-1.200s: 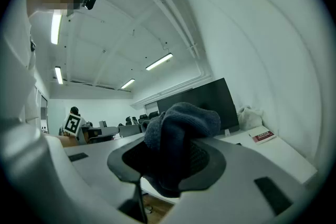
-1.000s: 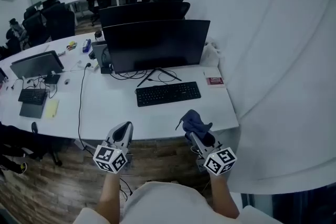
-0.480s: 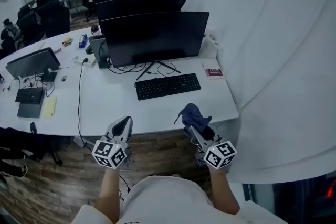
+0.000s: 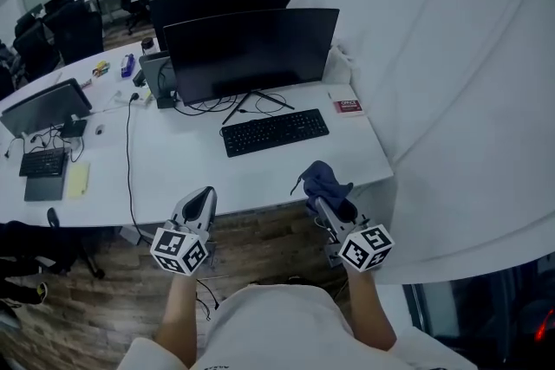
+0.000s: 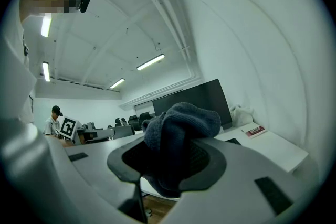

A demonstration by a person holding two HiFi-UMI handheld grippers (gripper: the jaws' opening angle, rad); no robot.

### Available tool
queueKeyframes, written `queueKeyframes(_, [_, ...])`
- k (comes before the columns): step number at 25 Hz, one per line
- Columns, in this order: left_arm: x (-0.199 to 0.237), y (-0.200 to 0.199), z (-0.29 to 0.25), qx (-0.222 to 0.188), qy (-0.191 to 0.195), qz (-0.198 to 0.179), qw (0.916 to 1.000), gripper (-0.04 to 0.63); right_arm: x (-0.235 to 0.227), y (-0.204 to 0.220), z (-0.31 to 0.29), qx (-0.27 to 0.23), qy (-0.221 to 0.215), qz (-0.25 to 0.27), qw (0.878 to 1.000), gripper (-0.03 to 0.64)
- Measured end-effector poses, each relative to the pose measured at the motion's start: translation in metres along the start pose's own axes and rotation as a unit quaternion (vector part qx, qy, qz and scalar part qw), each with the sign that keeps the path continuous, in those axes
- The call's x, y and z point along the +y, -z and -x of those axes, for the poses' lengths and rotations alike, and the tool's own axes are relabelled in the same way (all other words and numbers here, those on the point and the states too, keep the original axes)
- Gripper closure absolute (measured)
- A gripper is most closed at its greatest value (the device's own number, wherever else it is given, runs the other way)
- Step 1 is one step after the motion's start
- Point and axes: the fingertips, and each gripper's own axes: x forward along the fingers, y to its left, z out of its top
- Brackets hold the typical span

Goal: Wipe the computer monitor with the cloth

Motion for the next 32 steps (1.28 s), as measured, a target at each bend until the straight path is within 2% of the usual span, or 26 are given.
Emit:
queueKeyframes(3, [0.0,0.001,0.004,0.003,0.011,-0.004,0.9999,0.591,0.007,0.003,0.004,-0.001,0.007,-0.001,1.0,0.465])
queueKeyframes(9, [0.001,-0.001,0.002,-0.001,0.004,-0.006,1.0,0.591,0.012,0.008,0.007,0.004,0.01,-0.005,1.0,0.465])
queueKeyframes(15, [0.002,-0.002,-0.019,-0.005,0.001,-0.005,1.0,0.591,-0.007,-0.002,-0.012,0.0,-0.003,-0.004,1.0,0.465])
queueKeyframes(25, [0.022,-0.015,-0.111,-0.011,-0.034,-0.017,0.9992,0.591,-0.095,-0.032,-0.086,-0.006,-0.038,-0.002,0.999,0.465])
queueKeyframes(32, [0.028,-0.026,-0.197,-0.006,-0.035,-0.021,0.9992,0.591,-0.168,-0.055,-0.144,-0.004,-0.051,-0.005,0.999,0.465])
